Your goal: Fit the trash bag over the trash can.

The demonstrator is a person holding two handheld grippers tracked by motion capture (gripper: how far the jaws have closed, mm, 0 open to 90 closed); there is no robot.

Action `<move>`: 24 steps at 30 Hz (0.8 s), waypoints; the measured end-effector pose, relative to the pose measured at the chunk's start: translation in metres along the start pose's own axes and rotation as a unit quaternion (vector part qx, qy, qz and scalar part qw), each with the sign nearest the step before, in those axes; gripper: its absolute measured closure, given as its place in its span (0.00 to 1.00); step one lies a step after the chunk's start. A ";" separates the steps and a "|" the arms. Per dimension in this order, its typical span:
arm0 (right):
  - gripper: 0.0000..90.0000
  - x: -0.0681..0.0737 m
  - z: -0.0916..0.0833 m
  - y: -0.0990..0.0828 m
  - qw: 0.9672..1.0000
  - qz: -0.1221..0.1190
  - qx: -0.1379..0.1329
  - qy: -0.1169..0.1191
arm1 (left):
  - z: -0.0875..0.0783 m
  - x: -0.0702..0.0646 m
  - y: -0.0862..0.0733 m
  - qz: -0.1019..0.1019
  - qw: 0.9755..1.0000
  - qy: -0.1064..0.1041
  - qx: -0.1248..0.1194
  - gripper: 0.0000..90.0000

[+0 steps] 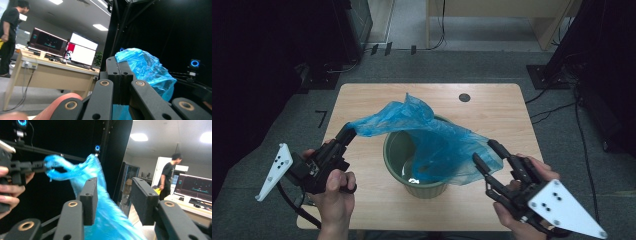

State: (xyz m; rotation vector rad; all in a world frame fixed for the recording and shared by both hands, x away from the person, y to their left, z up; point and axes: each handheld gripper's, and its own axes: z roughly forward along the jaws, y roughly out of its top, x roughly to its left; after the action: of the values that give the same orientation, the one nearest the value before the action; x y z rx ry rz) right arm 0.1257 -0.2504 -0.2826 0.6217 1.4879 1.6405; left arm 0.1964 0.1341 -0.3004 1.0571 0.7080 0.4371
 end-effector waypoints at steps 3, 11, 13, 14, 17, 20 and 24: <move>0.60 0.011 0.017 -0.006 1.000 -0.010 0.015 -0.001 | 0.003 -0.004 -0.003 0.005 1.000 -0.007 0.007 1.00; 0.56 0.016 0.049 -0.018 0.999 -0.016 0.039 -0.029 | 0.004 -0.008 -0.006 0.007 1.000 -0.014 0.008 1.00; 0.64 0.017 0.055 -0.020 0.998 -0.022 0.042 -0.036 | 0.004 -0.009 -0.006 0.009 1.000 -0.017 0.004 1.00; 0.72 0.017 0.056 -0.021 0.998 -0.022 0.042 -0.039 | 0.004 -0.009 -0.006 0.011 1.000 -0.017 0.002 1.00; 0.94 0.015 0.062 -0.020 0.999 -0.012 0.039 -0.034 | 0.004 -0.009 -0.007 0.012 1.000 -0.018 -0.001 1.00; 1.00 0.014 0.066 -0.018 0.999 0.012 0.031 -0.038 | 0.005 -0.009 -0.008 0.011 1.000 -0.016 -0.001 0.99; 1.00 0.015 0.072 -0.014 0.998 0.039 0.013 -0.045 | 0.006 -0.009 -0.009 0.014 1.000 -0.017 -0.002 0.88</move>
State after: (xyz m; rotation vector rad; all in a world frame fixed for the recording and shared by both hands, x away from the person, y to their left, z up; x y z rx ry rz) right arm 0.1787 -0.1982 -0.2860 0.7663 1.4374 1.6331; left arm 0.1945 0.1200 -0.3039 1.0697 0.6627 0.4435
